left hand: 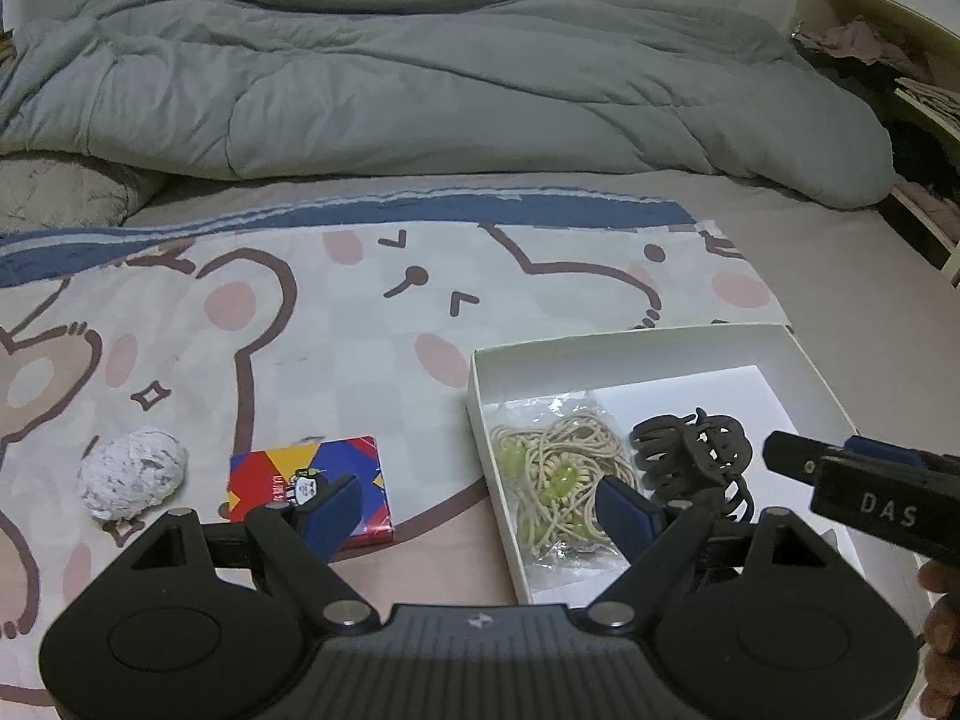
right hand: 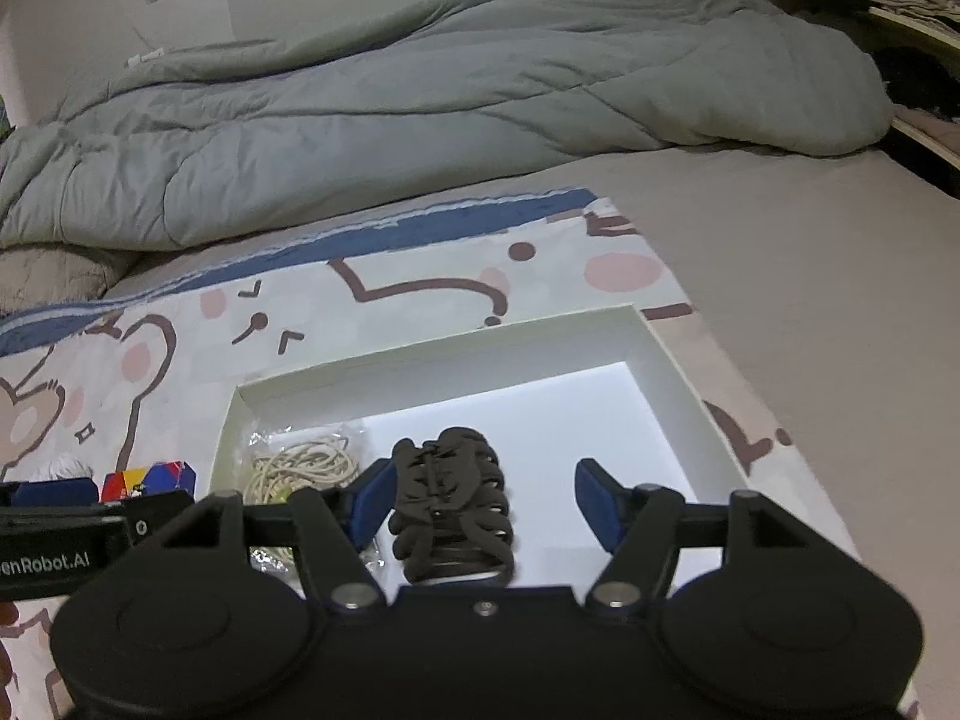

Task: Organize objects
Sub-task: 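Drop the claw clip in the tray with the right gripper while the left releases the rope, then withdraw both grippers from the tray toward the card box and cloth ball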

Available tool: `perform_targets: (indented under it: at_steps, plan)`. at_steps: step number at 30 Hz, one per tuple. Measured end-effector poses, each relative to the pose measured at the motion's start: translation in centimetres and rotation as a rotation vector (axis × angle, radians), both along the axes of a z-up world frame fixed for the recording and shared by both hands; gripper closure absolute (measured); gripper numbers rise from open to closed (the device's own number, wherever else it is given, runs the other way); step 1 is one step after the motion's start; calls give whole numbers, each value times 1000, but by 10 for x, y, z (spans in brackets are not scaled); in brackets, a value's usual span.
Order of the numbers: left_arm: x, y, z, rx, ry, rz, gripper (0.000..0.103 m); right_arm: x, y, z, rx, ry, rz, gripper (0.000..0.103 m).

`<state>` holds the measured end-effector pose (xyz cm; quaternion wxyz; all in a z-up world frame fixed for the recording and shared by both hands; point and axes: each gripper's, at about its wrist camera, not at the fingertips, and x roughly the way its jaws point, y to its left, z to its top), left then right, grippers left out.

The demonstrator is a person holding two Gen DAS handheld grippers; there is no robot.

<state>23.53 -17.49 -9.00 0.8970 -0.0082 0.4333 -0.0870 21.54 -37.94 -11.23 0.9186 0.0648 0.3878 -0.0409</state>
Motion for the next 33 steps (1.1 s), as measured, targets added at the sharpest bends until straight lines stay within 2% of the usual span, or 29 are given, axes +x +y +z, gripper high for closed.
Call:
perform_targets:
  at_steps: [11, 22, 27, 33]
  plan:
    - [-25, 5, 23, 20, -40, -28, 18, -28, -7, 24, -33, -10, -26, 34]
    - [-54, 13, 43, 35, -65, -55, 18, -62, -15, 52, -6, -28, -78, 30]
    - [-65, 18, 46, 53, -76, -58, 8, -74, -17, 55, -38, -31, -88, 24]
    - [-71, 29, 45, 81, -80, -41, 1, -88, -18, 56, -88, -23, -84, 11]
